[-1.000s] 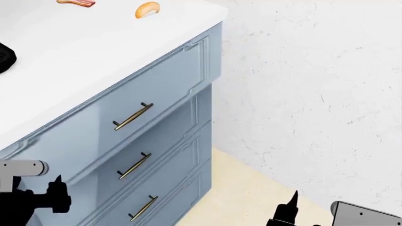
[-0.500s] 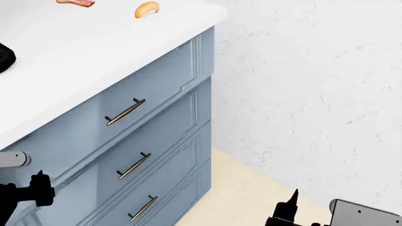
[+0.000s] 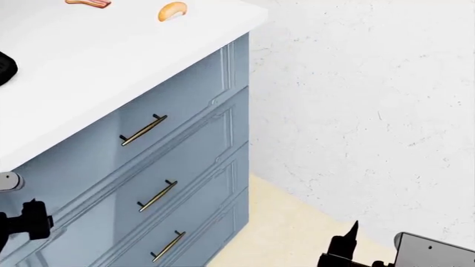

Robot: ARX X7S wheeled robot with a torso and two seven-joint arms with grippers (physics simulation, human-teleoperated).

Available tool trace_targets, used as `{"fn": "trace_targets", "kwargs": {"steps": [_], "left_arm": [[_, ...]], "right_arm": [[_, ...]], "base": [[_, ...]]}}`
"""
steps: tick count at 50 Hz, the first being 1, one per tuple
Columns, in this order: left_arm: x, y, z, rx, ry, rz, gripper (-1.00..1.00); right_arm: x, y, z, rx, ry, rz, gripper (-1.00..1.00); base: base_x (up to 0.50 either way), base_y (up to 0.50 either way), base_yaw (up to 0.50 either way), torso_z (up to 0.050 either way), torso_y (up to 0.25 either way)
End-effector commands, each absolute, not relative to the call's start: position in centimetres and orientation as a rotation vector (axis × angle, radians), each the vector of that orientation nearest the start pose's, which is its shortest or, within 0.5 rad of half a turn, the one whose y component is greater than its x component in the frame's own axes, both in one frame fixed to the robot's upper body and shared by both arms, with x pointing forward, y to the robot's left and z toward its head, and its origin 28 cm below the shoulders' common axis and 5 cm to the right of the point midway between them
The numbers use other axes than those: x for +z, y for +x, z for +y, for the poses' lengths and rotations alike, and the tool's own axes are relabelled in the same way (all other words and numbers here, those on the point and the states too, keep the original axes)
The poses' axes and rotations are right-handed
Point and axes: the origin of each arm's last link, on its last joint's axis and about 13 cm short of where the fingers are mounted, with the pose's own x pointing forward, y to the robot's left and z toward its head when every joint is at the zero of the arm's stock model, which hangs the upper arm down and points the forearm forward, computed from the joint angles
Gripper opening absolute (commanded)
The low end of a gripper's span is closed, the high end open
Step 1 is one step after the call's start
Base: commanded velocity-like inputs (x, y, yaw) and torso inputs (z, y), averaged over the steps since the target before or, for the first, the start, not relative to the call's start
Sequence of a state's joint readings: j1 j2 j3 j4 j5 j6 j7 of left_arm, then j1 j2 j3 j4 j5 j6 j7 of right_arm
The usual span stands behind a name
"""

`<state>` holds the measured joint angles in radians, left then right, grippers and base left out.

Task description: Close the right drawer.

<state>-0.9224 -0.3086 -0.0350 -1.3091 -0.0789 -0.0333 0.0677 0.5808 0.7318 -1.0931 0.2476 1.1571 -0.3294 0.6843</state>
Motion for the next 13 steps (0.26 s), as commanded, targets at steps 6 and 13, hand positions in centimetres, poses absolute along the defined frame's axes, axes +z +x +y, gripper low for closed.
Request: {"fn": "trace_targets", "kwargs": {"steps": [6,13], "left_arm": [[5.87,34.42,37.46,0.429,0.118,0.381,1.00],[6.20,34.36,37.97,0.452,0.155,0.392,1.00]], "right_arm": [[5.10,26.26,-16.25,-0.233,0.115,0.167,1.00],[5.13,26.32,-16.17,-0.238,0.112,0.167,1.00]], "base": [[0.00,0.00,0.00,0.000,0.002],[0.00,0.00,0.00,0.000,0.000]]}}
